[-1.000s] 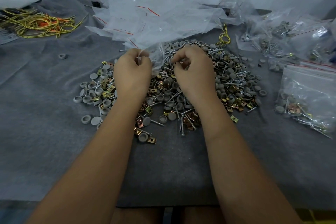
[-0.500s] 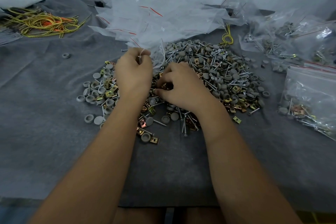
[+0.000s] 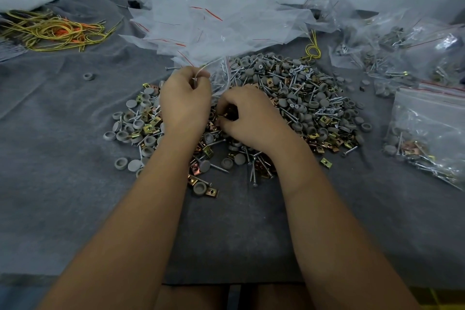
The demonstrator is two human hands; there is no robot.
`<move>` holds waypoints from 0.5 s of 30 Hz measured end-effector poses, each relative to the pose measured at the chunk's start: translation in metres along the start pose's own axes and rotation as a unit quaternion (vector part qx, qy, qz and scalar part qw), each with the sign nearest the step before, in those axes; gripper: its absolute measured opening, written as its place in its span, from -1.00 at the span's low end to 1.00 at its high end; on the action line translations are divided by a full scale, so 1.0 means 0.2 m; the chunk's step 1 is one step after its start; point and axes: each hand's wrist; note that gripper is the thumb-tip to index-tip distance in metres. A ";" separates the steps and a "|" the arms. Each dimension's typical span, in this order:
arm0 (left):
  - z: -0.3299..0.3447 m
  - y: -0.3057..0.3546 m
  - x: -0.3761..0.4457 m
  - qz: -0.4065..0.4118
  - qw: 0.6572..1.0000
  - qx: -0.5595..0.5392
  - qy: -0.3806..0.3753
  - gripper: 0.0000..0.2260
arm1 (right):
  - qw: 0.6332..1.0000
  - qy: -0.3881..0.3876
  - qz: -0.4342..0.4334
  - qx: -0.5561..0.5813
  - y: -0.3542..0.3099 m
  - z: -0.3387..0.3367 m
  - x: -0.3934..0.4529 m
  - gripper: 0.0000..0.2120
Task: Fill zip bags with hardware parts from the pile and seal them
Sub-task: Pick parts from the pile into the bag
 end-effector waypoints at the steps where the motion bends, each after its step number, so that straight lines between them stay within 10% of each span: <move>1: 0.00 0.00 0.00 -0.001 1.000 0.000 -0.002 -0.82 | 1.000 0.006 0.009 0.018 0.00 0.00 0.00 -0.89; 15: 0.00 0.01 -0.01 -0.001 1.000 -0.012 -0.004 -0.84 | 0.972 0.107 0.012 0.210 0.00 -0.03 0.00 -0.79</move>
Point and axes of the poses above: each hand's wrist, its own x-axis towards the middle knuckle, its own z-axis out of the palm, y = z × x, and after that the axes turned 12 degrees about x, right-handed
